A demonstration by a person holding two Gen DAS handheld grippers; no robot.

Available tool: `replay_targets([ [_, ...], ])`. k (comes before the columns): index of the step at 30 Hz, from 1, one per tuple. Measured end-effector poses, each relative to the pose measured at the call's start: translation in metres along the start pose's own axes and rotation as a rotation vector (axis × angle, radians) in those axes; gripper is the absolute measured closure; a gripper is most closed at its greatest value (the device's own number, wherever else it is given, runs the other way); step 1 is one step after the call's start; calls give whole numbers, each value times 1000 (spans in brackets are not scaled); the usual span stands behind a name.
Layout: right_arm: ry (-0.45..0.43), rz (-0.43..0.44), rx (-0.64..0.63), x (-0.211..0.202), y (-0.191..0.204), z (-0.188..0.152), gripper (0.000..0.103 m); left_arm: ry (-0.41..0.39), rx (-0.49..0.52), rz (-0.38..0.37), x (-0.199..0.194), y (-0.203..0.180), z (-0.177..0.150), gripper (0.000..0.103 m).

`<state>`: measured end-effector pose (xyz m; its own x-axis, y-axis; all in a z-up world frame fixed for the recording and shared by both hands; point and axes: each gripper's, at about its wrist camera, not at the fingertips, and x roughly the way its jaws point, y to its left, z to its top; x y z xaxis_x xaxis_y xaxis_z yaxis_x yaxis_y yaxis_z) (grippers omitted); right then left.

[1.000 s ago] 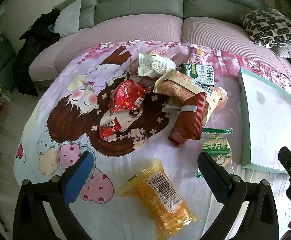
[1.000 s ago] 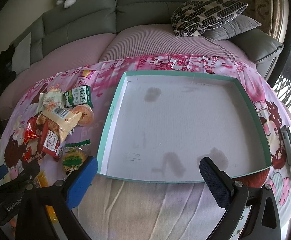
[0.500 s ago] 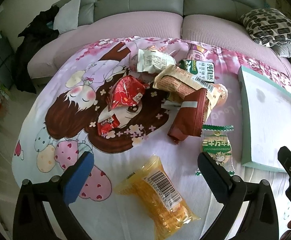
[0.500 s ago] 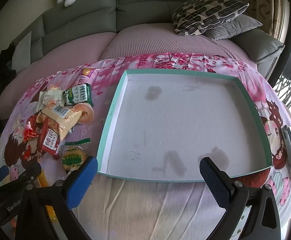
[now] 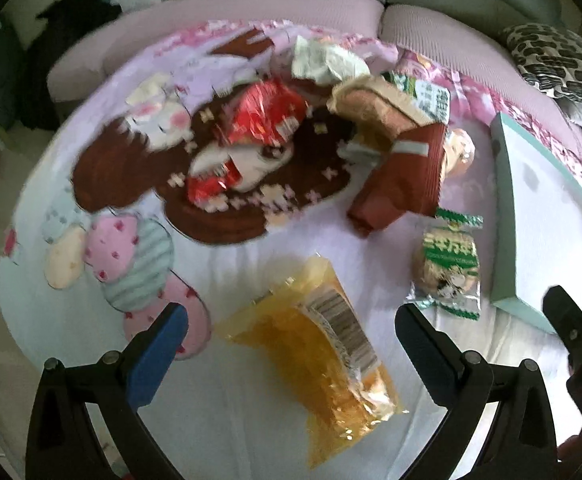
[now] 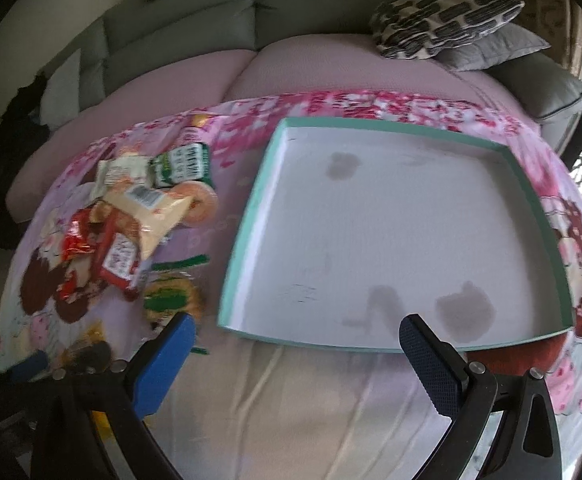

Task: Organize snacks
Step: 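Grasp the yellow bread bag with left tool while right tool grasps green biscuit packet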

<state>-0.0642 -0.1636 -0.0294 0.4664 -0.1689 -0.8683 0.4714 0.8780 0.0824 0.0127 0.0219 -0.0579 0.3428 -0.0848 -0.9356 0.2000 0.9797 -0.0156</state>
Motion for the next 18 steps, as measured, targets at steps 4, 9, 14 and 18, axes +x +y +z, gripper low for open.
replay_targets([
  [4, -17, 61, -9, -1, 10, 4, 0, 41, -2, -38, 5, -3, -3, 6],
  [9, -40, 105, -25, 1, 22, 13, 0, 66, -15, -53, 8, -3, -6, 28],
  [14, -48, 139, -66, 3, 35, 18, 0, 62, -16, -70, 8, -2, -11, 36],
  [18, -39, 161, -86, 8, 43, 18, 0, 63, -43, -106, 11, 4, -6, 43],
])
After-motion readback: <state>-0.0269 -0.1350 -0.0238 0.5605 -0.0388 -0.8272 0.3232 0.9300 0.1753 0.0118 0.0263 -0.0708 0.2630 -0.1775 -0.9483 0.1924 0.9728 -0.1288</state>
